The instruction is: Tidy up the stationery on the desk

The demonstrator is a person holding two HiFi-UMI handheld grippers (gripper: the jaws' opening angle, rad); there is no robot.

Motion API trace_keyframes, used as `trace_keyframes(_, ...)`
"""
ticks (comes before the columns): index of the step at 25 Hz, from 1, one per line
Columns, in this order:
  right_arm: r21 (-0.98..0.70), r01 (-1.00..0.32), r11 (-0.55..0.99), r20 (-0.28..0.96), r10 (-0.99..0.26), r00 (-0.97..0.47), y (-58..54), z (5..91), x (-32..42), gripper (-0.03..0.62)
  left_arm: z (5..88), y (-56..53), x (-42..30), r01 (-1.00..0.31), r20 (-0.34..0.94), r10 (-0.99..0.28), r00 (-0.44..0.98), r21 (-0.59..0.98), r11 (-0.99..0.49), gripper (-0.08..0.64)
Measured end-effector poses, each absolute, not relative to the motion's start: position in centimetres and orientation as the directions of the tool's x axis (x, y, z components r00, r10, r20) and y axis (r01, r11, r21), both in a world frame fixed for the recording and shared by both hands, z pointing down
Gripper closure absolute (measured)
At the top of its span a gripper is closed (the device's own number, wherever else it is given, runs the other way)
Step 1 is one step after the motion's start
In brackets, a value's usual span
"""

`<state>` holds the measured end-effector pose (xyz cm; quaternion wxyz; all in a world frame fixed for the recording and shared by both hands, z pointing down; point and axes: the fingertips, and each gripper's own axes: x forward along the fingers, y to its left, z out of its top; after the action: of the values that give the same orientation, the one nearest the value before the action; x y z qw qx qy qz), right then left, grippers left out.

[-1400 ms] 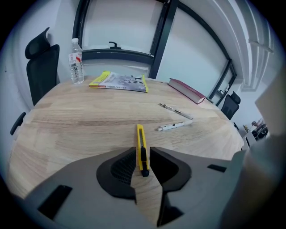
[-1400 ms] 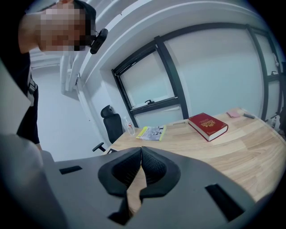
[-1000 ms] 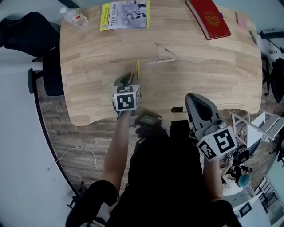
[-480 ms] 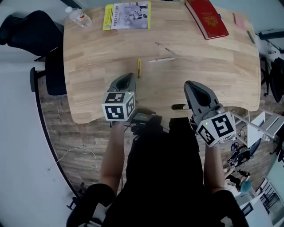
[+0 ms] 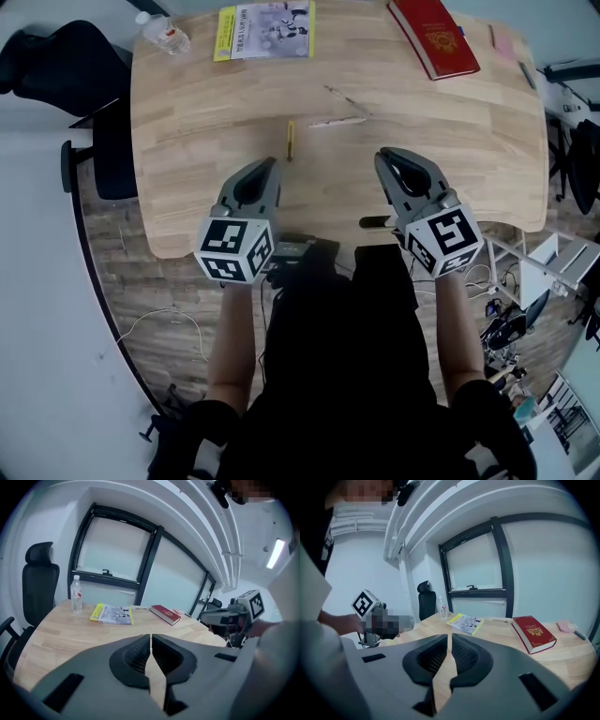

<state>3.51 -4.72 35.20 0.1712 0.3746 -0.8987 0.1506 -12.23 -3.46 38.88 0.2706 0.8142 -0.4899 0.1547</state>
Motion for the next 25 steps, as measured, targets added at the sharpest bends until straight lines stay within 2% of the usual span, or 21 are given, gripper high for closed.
trace_keyframes(3,-0.11,-0.695,0.71,0.457,-0.585,-0.67,-5.4,37.2,2.7,0.564,39.1,-2.4,-12.9,-0.884,0.516,-0.718,0.468,0.295,-0.364,0.517)
trace_keyframes(16,-0.009,-0.527,0.85,0.638,-0.401,-0.658,-9.8,49.5,0.0,0.439,41.0,0.0,-16.0,-0.917,0.566,-0.724,0.394,0.3,-0.264,0.517)
trace_keyframes(25,0.032,-0.474,0.88,0.731,-0.344,-0.589,-11.5,55.7,0.3,0.42,41.9,-0.3,-15.2,-0.917,0.583,-0.71,0.395,0.299,-0.265,0.517)
